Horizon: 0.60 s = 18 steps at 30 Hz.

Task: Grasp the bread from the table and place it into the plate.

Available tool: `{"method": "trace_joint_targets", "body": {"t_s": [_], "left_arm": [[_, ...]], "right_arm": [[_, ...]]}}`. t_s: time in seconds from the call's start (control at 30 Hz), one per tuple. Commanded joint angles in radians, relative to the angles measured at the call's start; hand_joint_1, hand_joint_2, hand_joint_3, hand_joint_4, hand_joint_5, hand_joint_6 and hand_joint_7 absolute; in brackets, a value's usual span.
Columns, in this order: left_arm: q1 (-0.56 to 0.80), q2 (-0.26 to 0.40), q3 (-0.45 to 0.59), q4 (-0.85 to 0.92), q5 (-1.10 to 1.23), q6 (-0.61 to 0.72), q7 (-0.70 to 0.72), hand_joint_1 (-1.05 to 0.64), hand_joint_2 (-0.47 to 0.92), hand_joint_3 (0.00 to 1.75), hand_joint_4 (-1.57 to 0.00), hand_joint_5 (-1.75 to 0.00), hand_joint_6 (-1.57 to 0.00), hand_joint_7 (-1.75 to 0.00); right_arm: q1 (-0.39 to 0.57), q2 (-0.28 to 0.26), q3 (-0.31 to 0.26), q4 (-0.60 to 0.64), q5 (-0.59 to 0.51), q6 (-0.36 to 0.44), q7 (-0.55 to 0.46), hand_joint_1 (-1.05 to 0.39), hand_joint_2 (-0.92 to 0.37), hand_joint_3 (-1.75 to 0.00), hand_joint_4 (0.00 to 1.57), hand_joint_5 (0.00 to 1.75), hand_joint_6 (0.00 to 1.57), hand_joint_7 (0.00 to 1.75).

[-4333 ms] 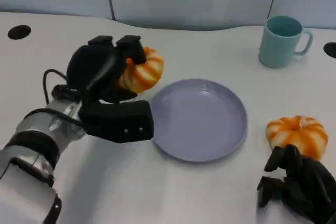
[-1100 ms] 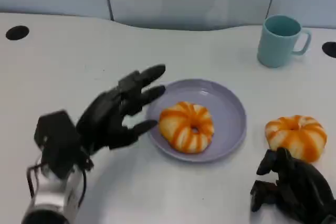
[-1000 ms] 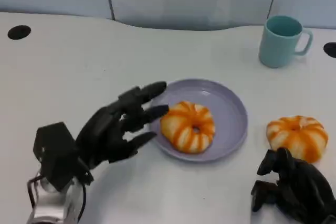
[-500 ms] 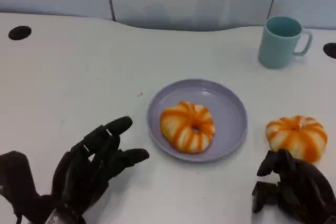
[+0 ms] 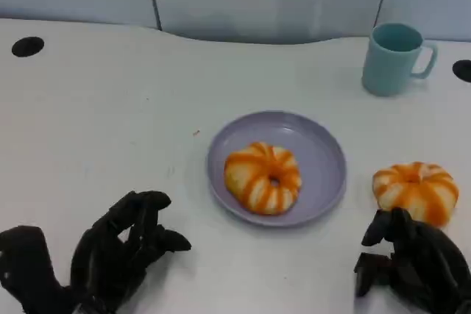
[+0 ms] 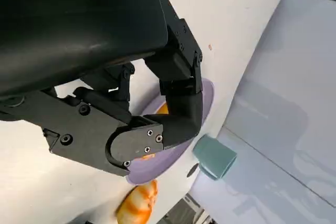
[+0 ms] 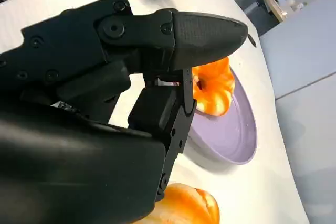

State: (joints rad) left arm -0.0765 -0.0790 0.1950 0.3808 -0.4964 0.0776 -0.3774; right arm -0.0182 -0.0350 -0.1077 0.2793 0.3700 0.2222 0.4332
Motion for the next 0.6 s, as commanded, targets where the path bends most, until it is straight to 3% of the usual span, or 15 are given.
{"method": "trace_joint_targets", "body": {"t_s": [0.03, 0.27, 0.47, 0.53, 0.6], "left_arm": [[-0.037, 0.000, 0.015, 0.046, 0.019, -0.040, 0.006, -0.44, 0.72, 0.63, -0.82, -1.54, -0.67, -1.37], [-0.070, -0.008, 0.023, 0.106, 0.029, -0.086, -0.007, -0.43, 0.64, 0.79, -0.82, -1.56, -0.69, -1.37], [-0.104, -0.009, 0.034, 0.164, 0.022, -0.126, -0.041, -0.40, 0.48, 1.10, -0.83, -1.59, -0.72, -1.37], [-0.106, -0.007, 0.035, 0.169, 0.027, -0.132, -0.049, -0.40, 0.48, 1.12, -0.83, -1.59, -0.73, -1.37], [-0.106, -0.005, 0.034, 0.167, 0.029, -0.129, -0.052, -0.43, 0.49, 1.03, -0.82, -1.60, -0.73, -1.36]], "right_arm": [[0.010, -0.026, -0.028, 0.020, 0.008, 0.043, -0.018, -0.44, -0.92, -0.48, 1.31, 1.15, 1.17, 1.07], [-0.006, -0.041, -0.033, 0.049, 0.003, 0.034, -0.002, -0.45, -0.92, -0.47, 1.31, 1.15, 1.17, 1.09], [-0.032, -0.045, -0.042, 0.095, 0.006, 0.028, 0.005, -0.45, -0.92, -0.44, 1.34, 1.15, 1.19, 1.09], [-0.033, -0.043, -0.041, 0.104, 0.006, 0.009, 0.018, -0.45, -0.92, -0.45, 1.34, 1.14, 1.19, 1.09], [-0.032, -0.044, -0.037, 0.112, 0.000, -0.013, 0.029, -0.44, -0.92, -0.47, 1.32, 1.14, 1.17, 1.09]]}}
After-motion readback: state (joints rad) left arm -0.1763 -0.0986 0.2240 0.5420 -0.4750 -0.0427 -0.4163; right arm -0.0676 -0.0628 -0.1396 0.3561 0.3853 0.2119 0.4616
